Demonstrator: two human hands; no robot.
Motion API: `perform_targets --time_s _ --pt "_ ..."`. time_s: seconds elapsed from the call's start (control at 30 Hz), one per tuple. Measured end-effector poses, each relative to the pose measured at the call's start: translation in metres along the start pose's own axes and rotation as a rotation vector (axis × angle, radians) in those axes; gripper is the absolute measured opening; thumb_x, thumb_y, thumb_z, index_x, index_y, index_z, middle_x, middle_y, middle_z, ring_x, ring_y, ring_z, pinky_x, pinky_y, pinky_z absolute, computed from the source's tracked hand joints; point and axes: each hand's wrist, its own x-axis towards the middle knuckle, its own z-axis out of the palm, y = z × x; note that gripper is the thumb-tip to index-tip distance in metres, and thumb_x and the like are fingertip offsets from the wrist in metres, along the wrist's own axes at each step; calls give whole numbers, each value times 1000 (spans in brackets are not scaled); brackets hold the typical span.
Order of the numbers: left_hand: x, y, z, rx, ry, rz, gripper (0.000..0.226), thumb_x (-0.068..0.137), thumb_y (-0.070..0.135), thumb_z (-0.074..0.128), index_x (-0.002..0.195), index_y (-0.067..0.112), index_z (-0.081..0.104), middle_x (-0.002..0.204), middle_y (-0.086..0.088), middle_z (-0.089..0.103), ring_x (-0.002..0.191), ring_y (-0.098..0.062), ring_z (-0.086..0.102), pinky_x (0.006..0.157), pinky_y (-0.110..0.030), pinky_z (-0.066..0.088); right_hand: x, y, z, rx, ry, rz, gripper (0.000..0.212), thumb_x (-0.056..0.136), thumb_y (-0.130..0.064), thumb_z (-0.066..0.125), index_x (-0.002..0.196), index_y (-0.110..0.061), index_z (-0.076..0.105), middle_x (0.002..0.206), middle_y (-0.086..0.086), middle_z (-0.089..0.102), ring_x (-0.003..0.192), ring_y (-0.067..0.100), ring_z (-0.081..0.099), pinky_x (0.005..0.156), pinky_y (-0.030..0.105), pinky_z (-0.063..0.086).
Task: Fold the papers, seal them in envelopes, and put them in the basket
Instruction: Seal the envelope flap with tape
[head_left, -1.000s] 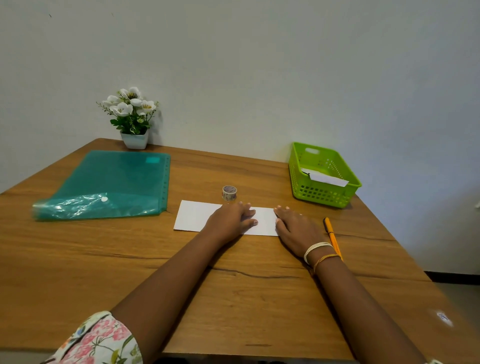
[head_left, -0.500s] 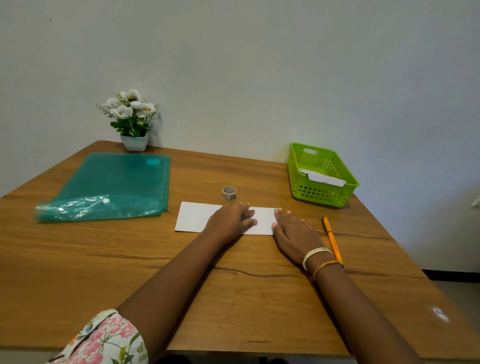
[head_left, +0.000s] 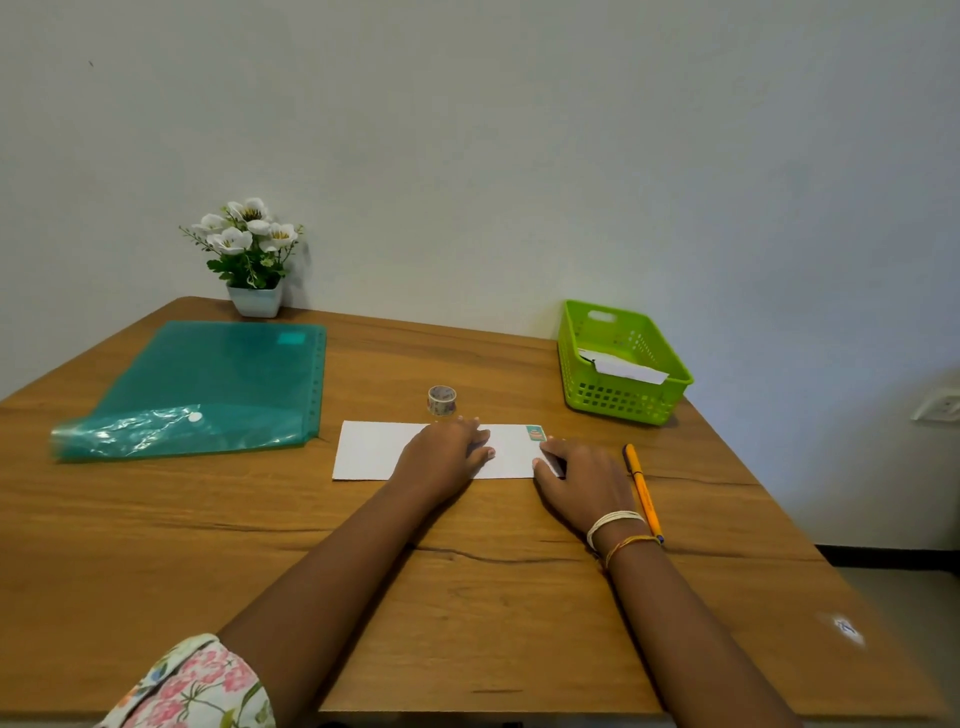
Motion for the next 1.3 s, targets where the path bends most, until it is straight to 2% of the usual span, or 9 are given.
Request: perform_targets --time_s 0.23,0.33,0.6,0.83,0.93,1.0,1.13,1.23,1.3 --pt "-5 12 -9 174 31 28 58 85 56 57 134 27 53 135 3 56 120 -18 51 91 -33 45 5 0 4 -38 -22 -43 39 96 -29 42 132 -23 55 141 3 52 131 20 45 102 33 42" --pt "-7 16 -8 159 69 -19 58 78 59 64 126 28 58 127 3 60 114 -18 52 85 -31 44 6 2 4 7 1 -42 39 95 -28 44 131 -22 57 139 1 54 128 18 47 100 31 42" --pt "0 41 -22 113 -89 -401 71 58 59 82 107 20 50 118 -5 59 112 -27 52 86 -36 44 1 -4 1 20 36 -37 35 94 -25 45 124 -21 62 128 1 61 118 19 53 91 33 47" --pt "-4 58 -19 -4 -110 -604 72 64 45 85 121 15 52 120 -6 58 115 -27 54 87 -36 51 -5 -8 0 63 45 11 32 93 -25 46 118 -19 65 118 2 66 111 22 55 87 34 48" --pt "-6 59 -23 -104 -108 -594 65 69 44 81 118 12 53 119 -7 60 114 -26 56 83 -33 51 -11 -11 -2 193 25 70 30 92 -27 50 118 -17 61 116 6 64 109 27 57 83 34 46" --pt "-5 61 -30 -243 -103 -608 65 74 43 79 121 8 49 120 -9 60 111 -25 58 84 -31 52 -16 -17 -6 475 50 180 42 91 -25 56 131 -14 51 127 7 60 116 26 55 89 33 46" --pt "0 68 -51 -832 -33 -693 68 81 19 76 136 4 38 127 -17 57 110 -30 60 79 -36 52 -22 -37 -21 983 20 445 65 89 -22 64 144 -12 32 133 8 55 117 23 55 93 34 48" --pt "1 78 -63 -1106 13 -725 47 83 5 71 125 -5 52 122 -18 62 106 -32 63 75 -36 50 -24 -44 -38 1139 -124 534 49 89 -11 62 135 -9 45 115 11 62 91 20 63 71 34 54" --pt "1 83 -68 -1142 -30 -729 43 84 15 72 120 -2 55 125 -14 60 108 -31 62 81 -38 52 -21 -44 -48 1254 -132 522 40 87 1 57 126 -6 52 105 14 66 79 21 65 66 32 55"
